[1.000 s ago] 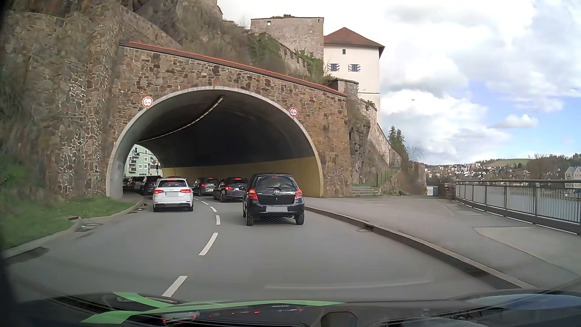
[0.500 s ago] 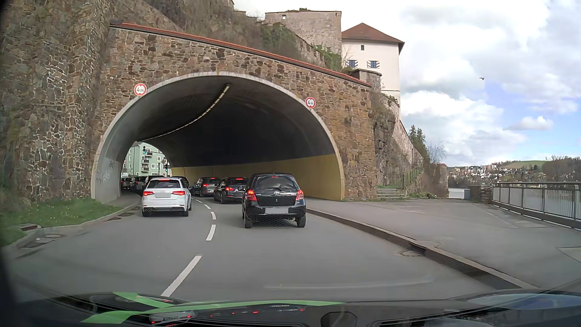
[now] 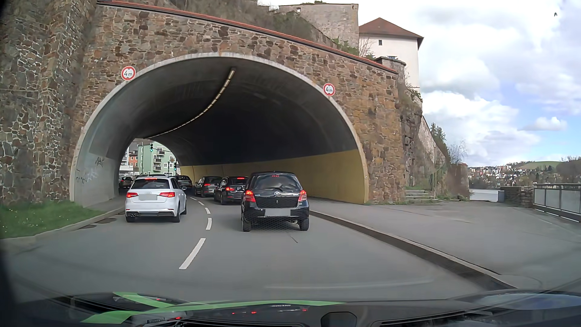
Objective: Follow the waypoints while adhering to traffic rules and regulations
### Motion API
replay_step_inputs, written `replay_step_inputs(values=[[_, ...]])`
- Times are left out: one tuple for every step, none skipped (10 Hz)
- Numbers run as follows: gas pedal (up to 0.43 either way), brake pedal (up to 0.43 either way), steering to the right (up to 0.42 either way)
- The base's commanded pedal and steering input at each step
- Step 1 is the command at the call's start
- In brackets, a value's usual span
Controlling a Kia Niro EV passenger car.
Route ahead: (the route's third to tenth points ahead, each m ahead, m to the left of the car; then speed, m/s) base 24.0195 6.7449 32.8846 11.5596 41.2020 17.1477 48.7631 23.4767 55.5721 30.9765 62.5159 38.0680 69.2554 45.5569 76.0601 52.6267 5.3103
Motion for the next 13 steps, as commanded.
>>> replay_step_inputs(values=[[0.0, 0.232, -0.071], [0.0, 0.244, -0.071], [0.0, 0.25, -0.071], [0.0, 0.25, -0.071], [0.0, 0.256, -0.072], [0.0, 0.25, -0.075], [0.0, 0.25, -0.081], [0.0, 0.232, -0.087], [0.0, 0.195, -0.093], [0.0, 0.159, -0.098], [0.0, 0.14, -0.104], [0.0, 0.128, -0.11], [0.0, 0.128, -0.11]])
